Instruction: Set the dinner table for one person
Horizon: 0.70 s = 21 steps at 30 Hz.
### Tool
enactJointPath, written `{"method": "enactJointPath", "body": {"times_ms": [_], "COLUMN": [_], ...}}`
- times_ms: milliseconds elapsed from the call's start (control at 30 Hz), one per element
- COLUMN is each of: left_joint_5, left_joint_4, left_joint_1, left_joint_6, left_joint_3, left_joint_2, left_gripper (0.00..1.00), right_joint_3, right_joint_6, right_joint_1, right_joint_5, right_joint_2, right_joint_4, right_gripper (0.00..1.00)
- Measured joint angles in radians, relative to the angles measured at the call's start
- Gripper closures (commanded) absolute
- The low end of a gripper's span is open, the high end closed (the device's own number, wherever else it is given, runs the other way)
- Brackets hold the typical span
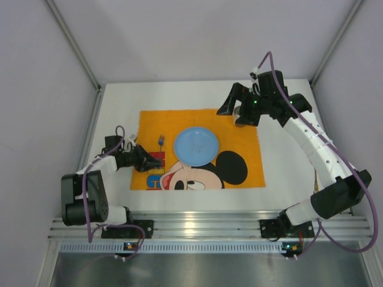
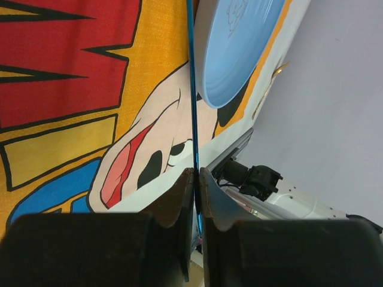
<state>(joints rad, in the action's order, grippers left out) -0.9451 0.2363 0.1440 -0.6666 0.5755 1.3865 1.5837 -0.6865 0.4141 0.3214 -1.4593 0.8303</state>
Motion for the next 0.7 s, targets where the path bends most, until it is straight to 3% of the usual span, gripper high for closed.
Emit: {"method": "enactJointPath", "body": {"times_ms": [300,433,600,700], "left_joint_5": [0.0,0.003,0.023,0.039], "left_joint_4": [0.056,0.082,0.119,0.158], "left_joint_1": [0.004,0.005,0.005,0.005], "left_joint_6": [0.019,0.019,0.022,0.034], "left_joint_3": [0.029,0.029,0.032,0.043], "left_joint_2": [0.01,0.007,-0.026,-0.049], "left_gripper": [0.79,0.64,0.52,0.35], "right_joint_3": [-0.014,-0.031,-0.067,-0.099], "right_joint_6": [0.026,0.038,0.069,0.105], "right_joint_1": [-0.024,-0.05,-0.127,-0.225], "right_joint_5": [0.018,0.023,0.042,0.05], "right_joint_2": [0.0,0.003,0.034,0.063], "right_joint_4": [-0.001,0.0,0.004,0.017], "right_gripper": [0.0,0.0,0.0,0.0]}}
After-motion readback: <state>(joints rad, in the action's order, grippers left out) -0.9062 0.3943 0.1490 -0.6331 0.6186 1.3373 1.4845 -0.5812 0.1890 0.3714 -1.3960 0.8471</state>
